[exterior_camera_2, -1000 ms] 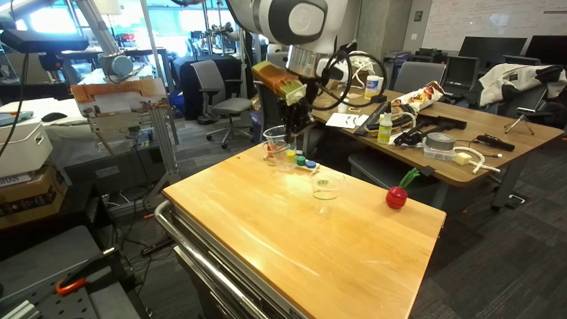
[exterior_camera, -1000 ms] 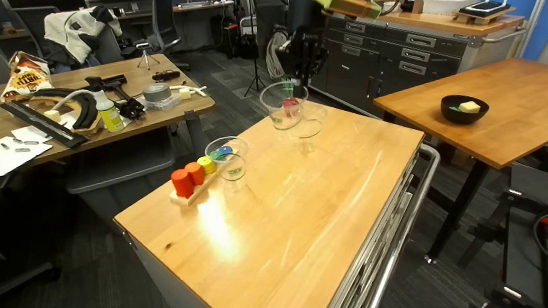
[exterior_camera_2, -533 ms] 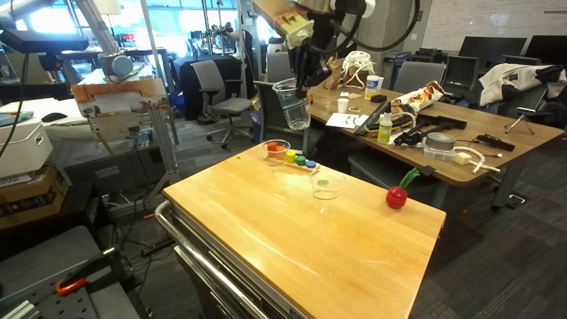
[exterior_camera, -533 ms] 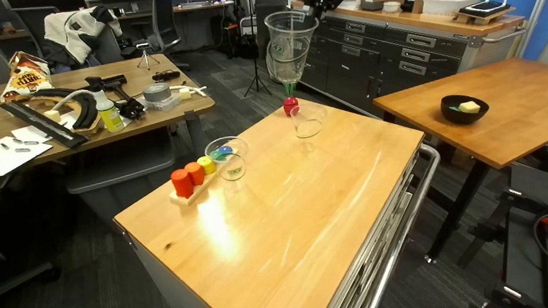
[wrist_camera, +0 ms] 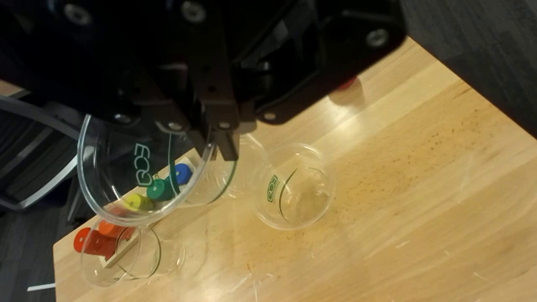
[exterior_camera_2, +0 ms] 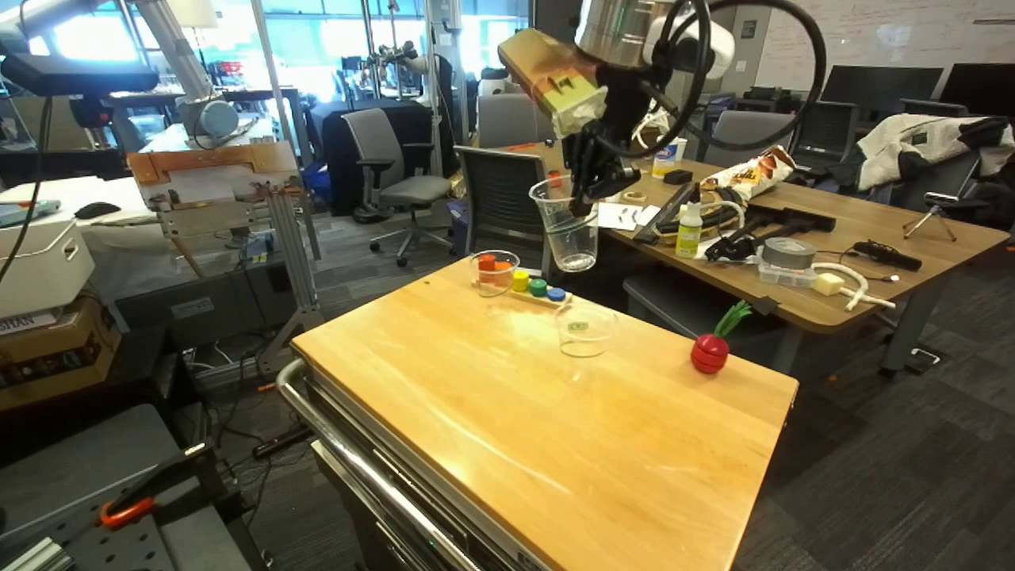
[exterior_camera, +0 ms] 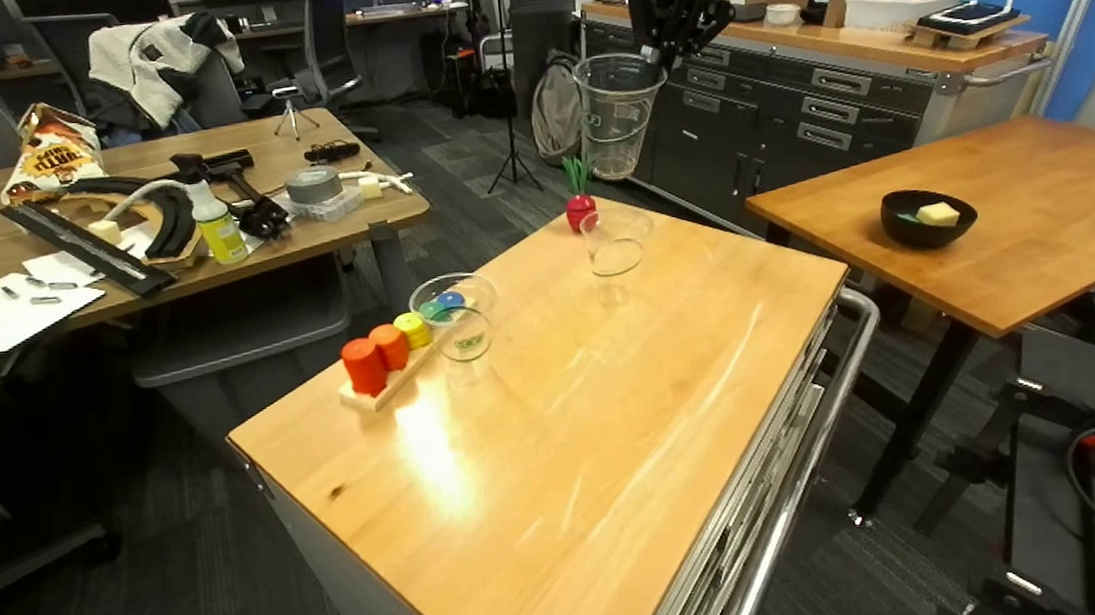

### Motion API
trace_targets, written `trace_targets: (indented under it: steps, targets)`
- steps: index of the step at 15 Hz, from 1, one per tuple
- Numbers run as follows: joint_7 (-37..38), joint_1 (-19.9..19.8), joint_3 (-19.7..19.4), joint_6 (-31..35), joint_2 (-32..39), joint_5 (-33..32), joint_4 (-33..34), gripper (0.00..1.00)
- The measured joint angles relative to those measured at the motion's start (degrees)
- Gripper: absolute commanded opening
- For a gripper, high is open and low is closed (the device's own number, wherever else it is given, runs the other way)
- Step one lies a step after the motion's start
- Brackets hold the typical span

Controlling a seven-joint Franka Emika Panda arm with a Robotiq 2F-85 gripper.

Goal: Stack up the cups

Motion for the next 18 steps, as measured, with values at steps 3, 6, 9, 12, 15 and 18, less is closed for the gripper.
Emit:
trace_targets:
  steps: [3,6,9,12,15,18]
  targets:
    - [-1.7,-0.9,0.0,1.6,4.2,2.8,0.9,0.08]
    - [-2.6,-1.8,0.2,2.8,8.3,3.8,2.7,0.08]
    - [-2.8,-2.7,0.5,3.0,11.5,3.8,4.7,0.08]
    - [-2.9,-3.7,1.0,3.0,13.4,3.8,6.0,0.13]
    - [-3.2,-4.4,1.6,2.9,14.6,3.8,6.4,0.38]
    - [-3.4,-4.9,2.2,2.9,15.4,3.9,6.6,0.61]
